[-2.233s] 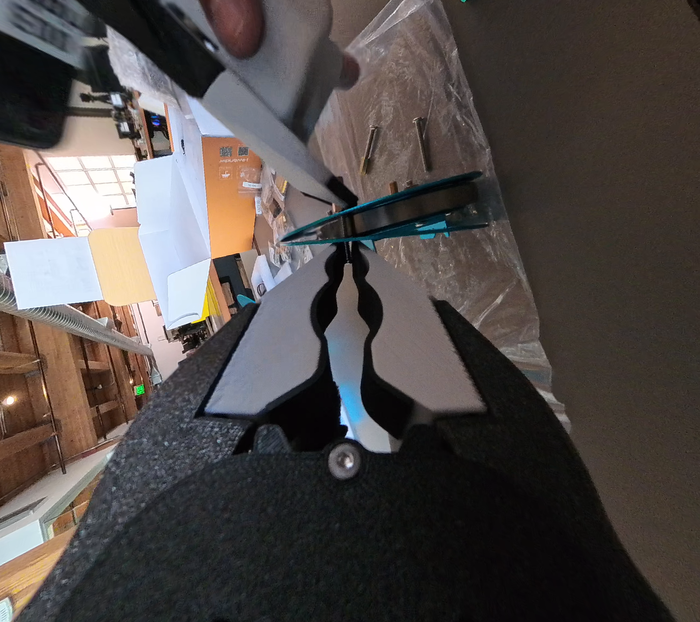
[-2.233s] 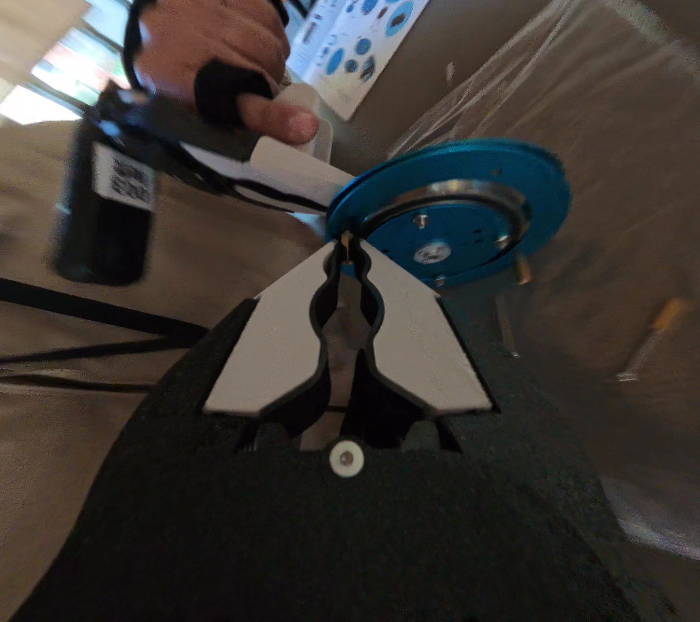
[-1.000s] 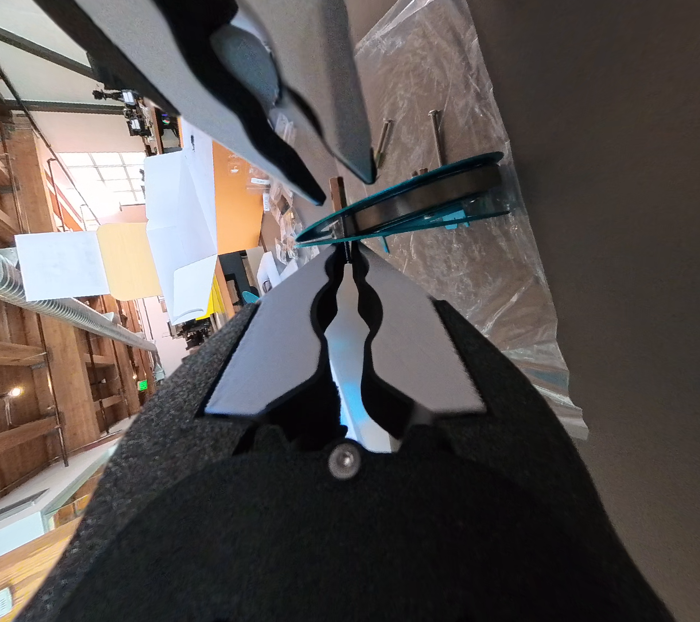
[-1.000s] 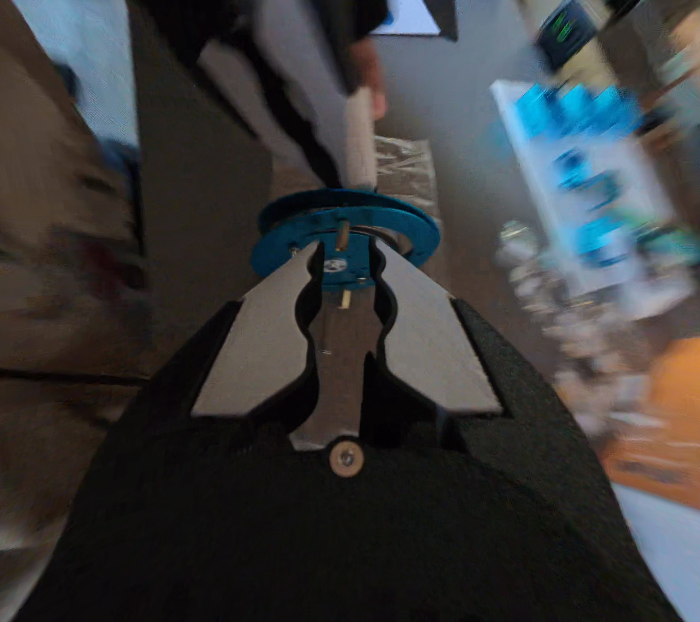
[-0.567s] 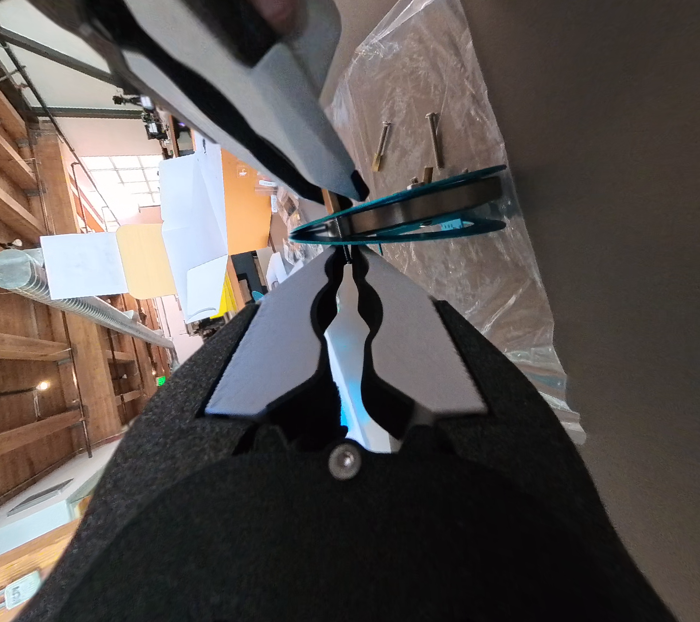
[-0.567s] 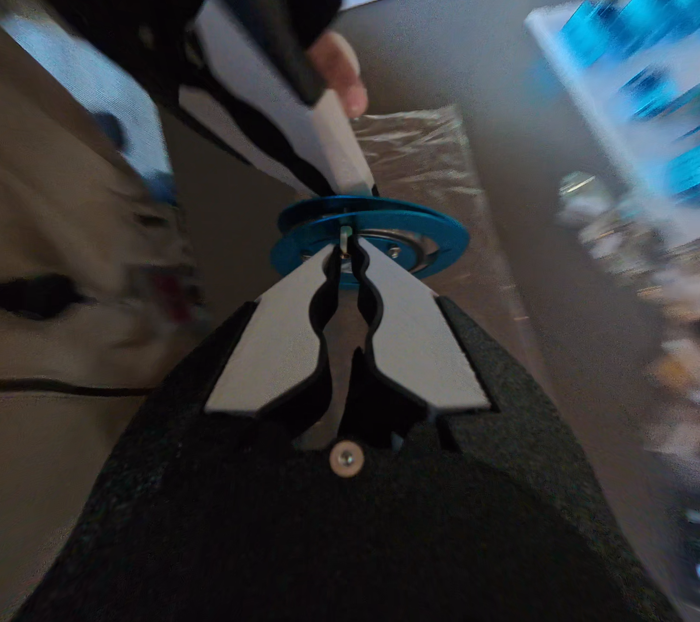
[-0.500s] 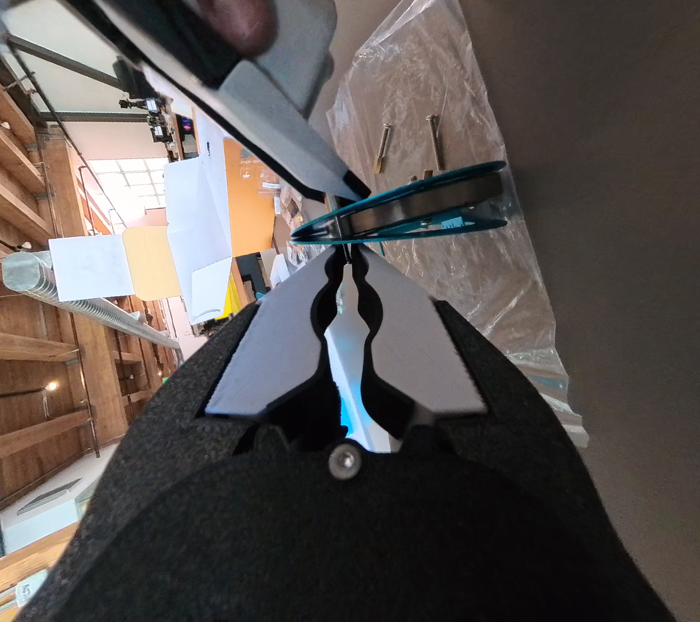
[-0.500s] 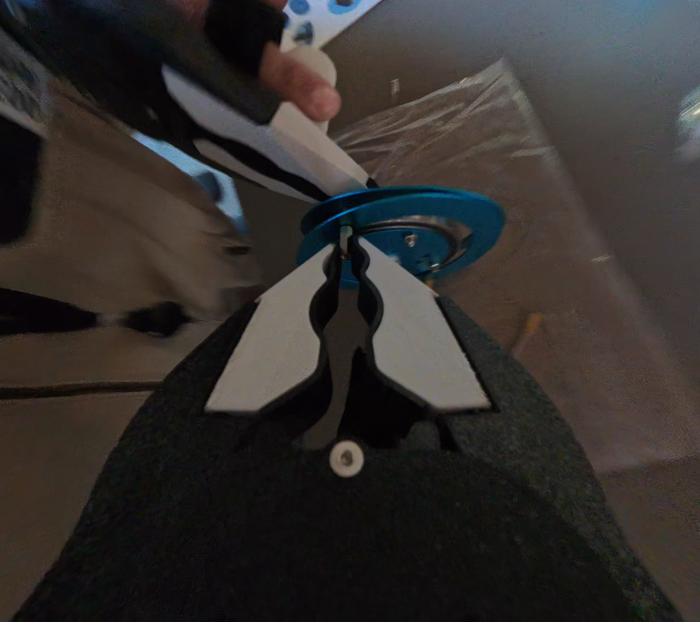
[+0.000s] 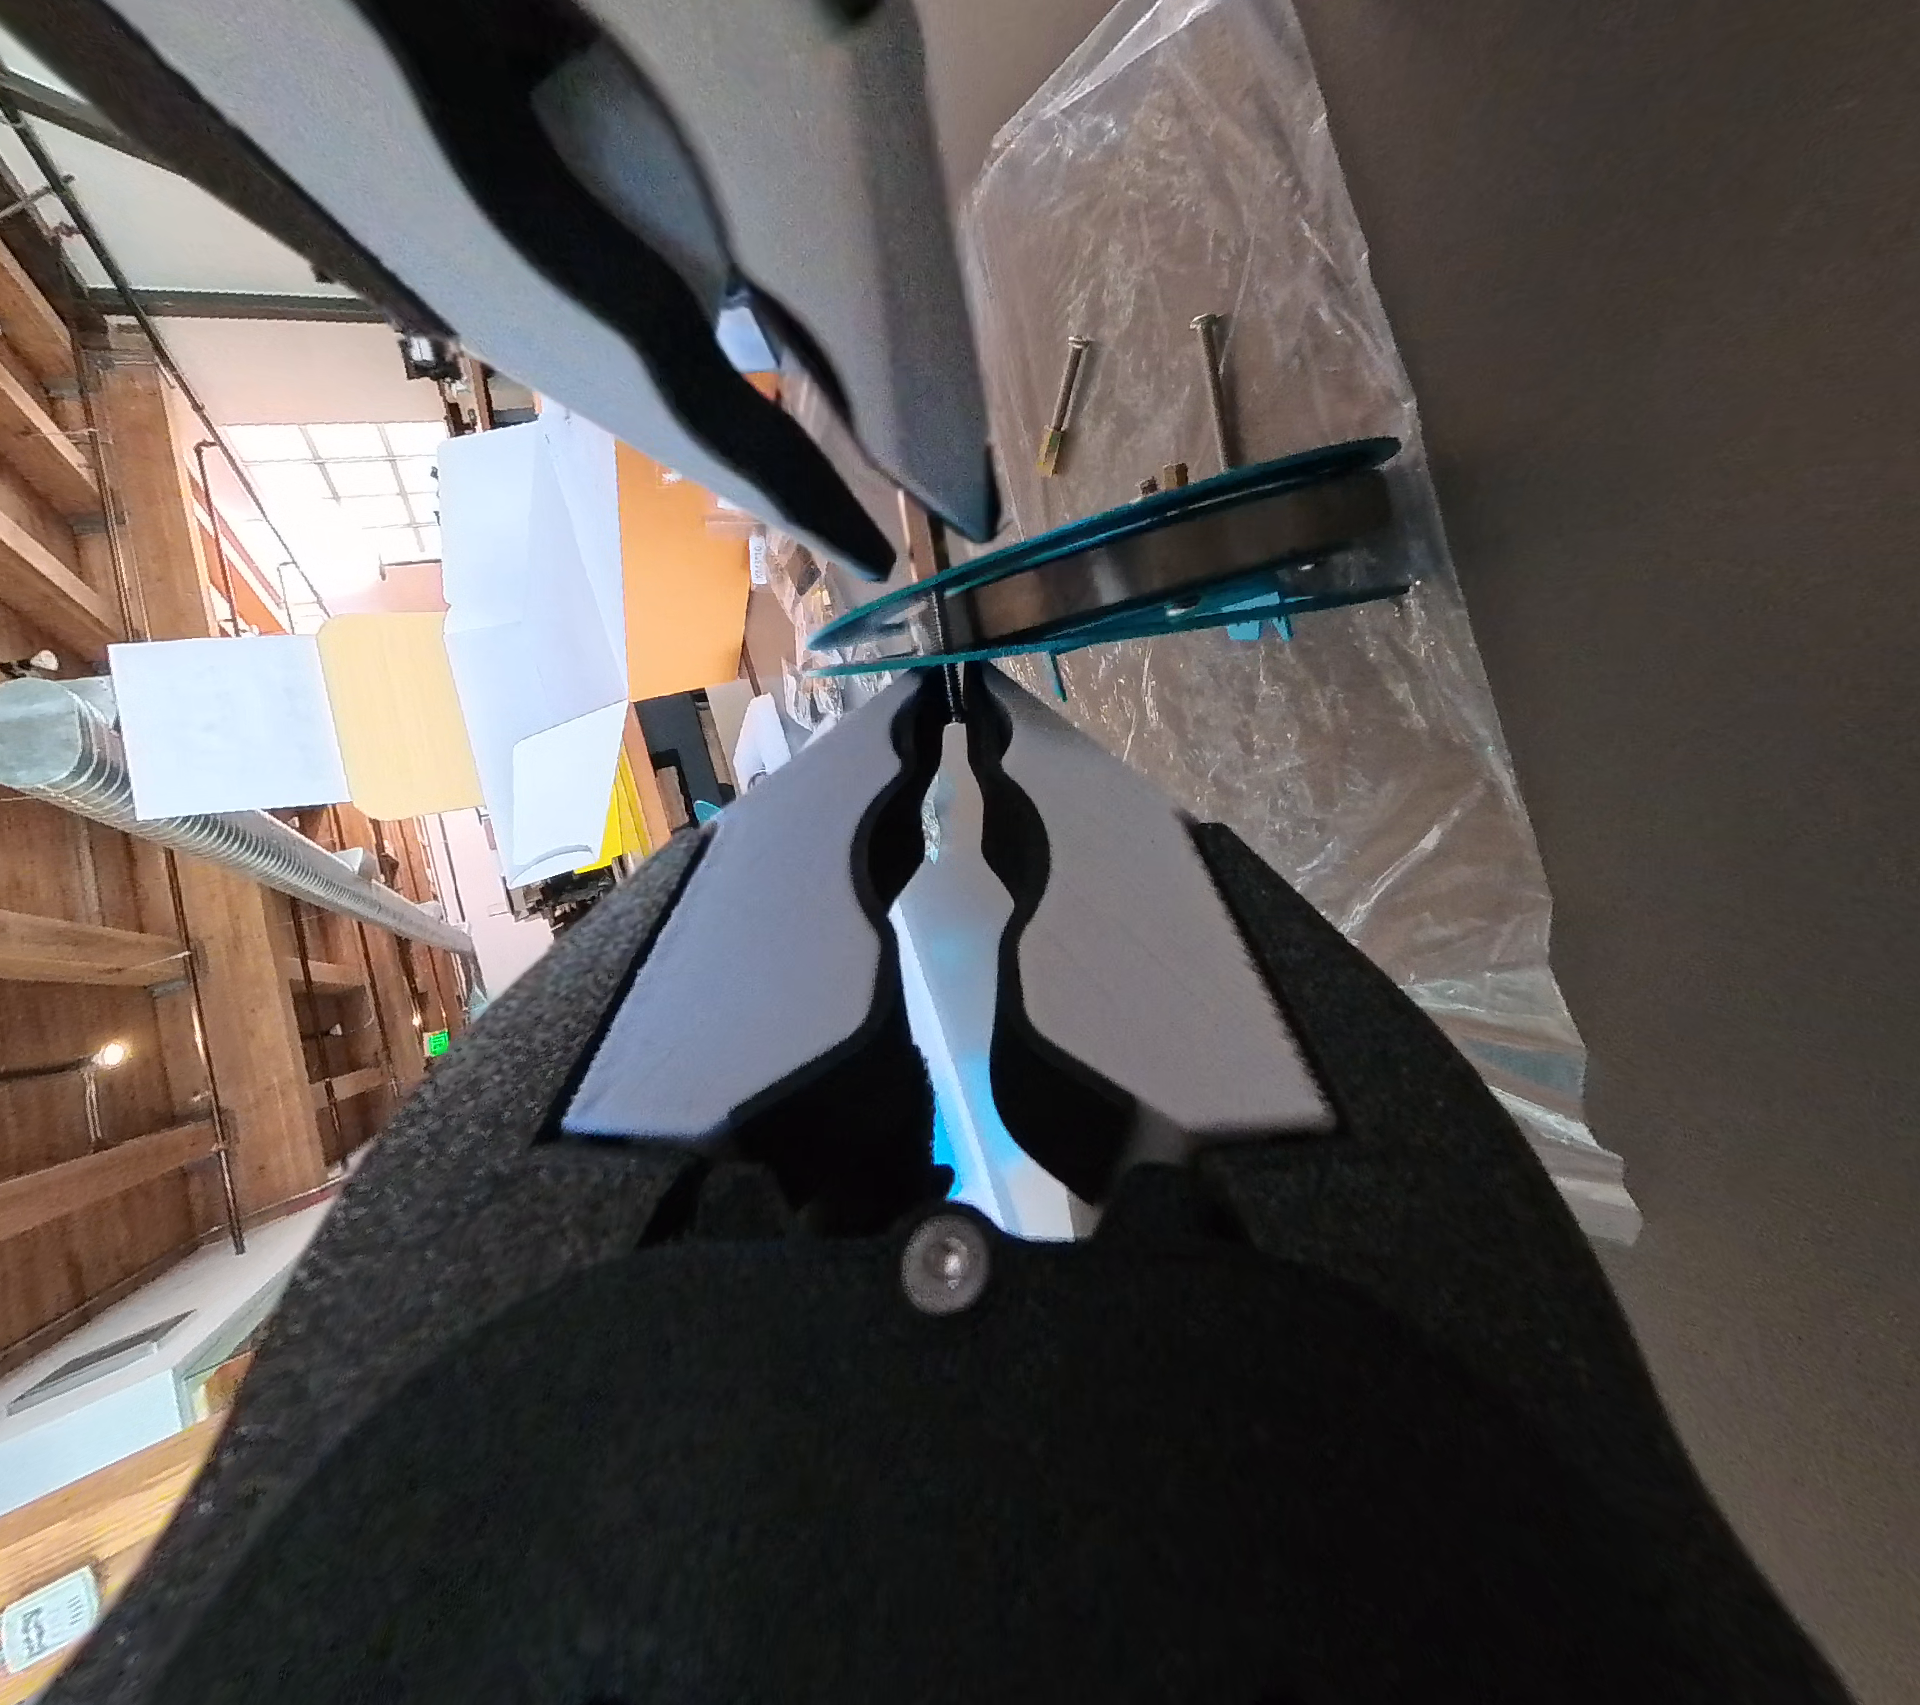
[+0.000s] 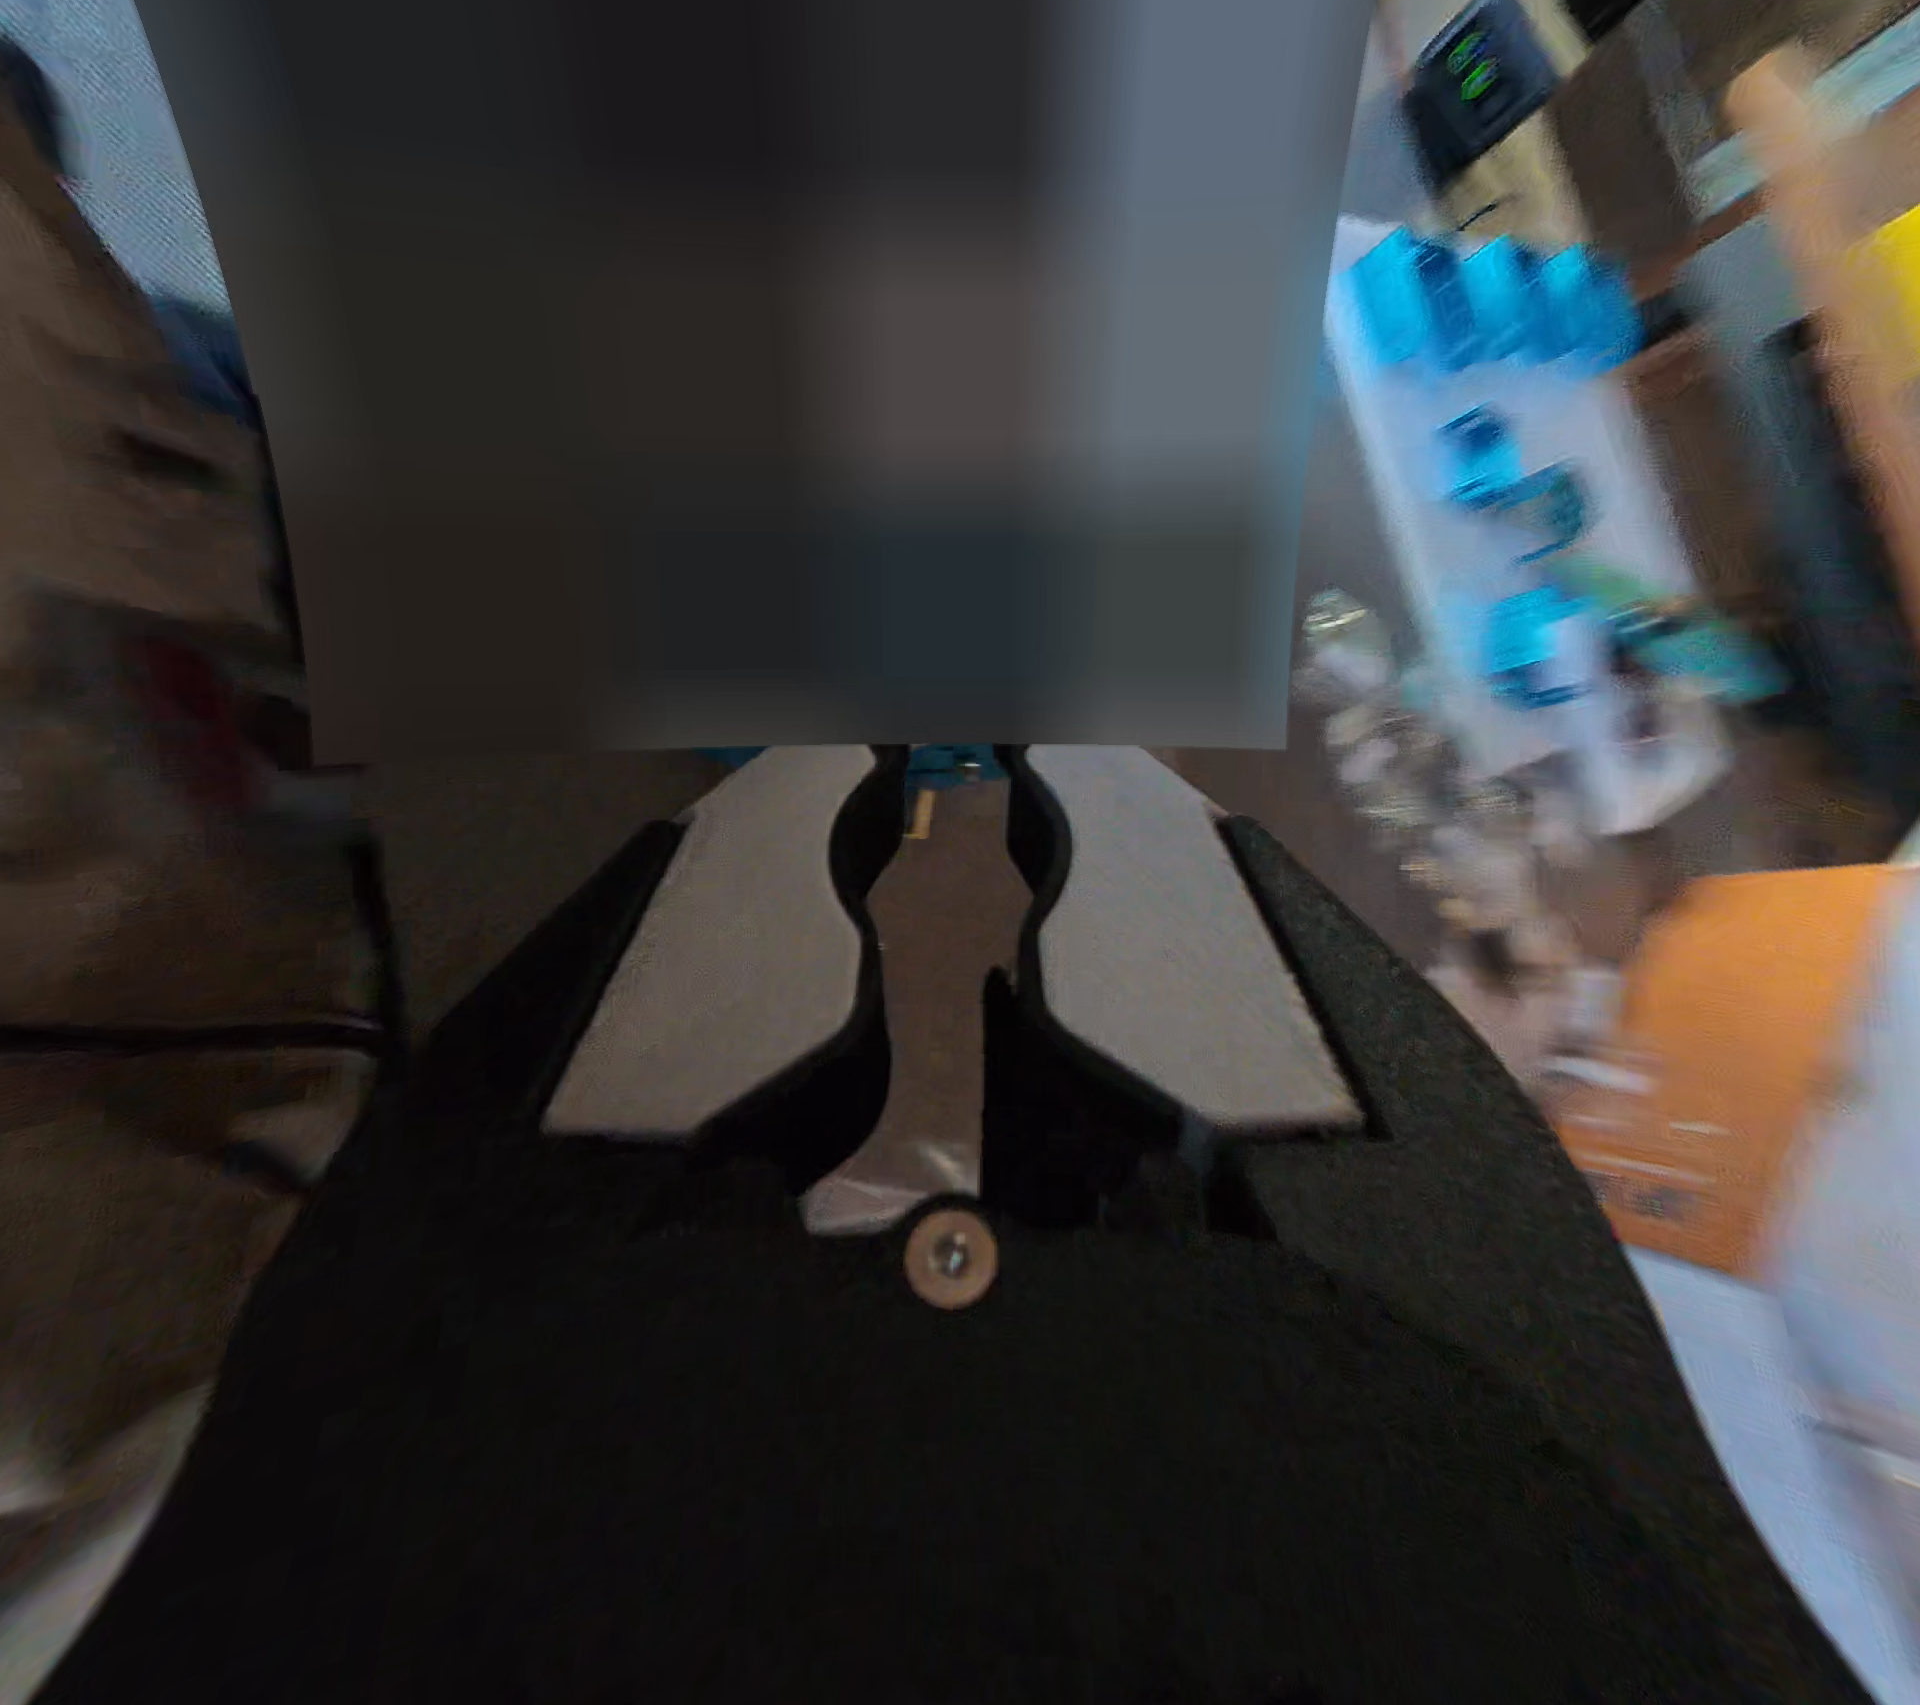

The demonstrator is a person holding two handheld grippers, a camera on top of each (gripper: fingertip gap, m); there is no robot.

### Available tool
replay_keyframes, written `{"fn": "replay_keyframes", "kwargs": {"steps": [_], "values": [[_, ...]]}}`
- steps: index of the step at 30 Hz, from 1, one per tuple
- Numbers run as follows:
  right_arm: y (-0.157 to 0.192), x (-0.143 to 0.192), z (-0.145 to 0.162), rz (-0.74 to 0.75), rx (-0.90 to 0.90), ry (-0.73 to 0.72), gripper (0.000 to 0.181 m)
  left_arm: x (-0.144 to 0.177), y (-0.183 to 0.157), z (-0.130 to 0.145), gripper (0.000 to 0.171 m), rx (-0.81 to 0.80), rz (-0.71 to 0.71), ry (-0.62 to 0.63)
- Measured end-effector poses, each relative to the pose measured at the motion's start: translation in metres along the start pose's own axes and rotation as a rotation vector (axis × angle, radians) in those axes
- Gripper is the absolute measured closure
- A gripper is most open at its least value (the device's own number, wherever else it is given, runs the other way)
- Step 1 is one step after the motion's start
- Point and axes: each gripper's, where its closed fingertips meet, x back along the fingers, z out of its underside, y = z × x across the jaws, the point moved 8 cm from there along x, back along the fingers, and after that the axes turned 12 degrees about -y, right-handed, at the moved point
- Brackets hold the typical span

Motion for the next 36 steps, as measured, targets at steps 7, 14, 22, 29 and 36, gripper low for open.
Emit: {"fn": "replay_keyframes", "kwargs": {"steps": [7,14,22,29,36], "values": [[0.006,-0.01,-0.002,0.07,0.149,0.118,0.176,0.0,-0.001,0.001,0.17,-0.008,-0.003,0.006],[-0.026,-0.013,0.025,-0.423,-1.006,-0.024,0.178,0.001,-0.005,-0.004,0.17,-0.049,-0.021,-0.004],[-0.028,-0.018,0.045,-0.668,-1.397,-0.105,0.176,0.001,-0.003,-0.006,0.17,-0.063,-0.03,-0.015],[-0.013,0.003,0.002,-0.114,-0.191,-0.077,0.169,0.0,-0.001,-0.003,0.17,-0.047,-0.014,-0.012],[0.006,-0.006,0.001,0.042,0.234,0.095,0.175,-0.001,-0.001,-0.002,0.17,-0.05,-0.02,0.001]]}}
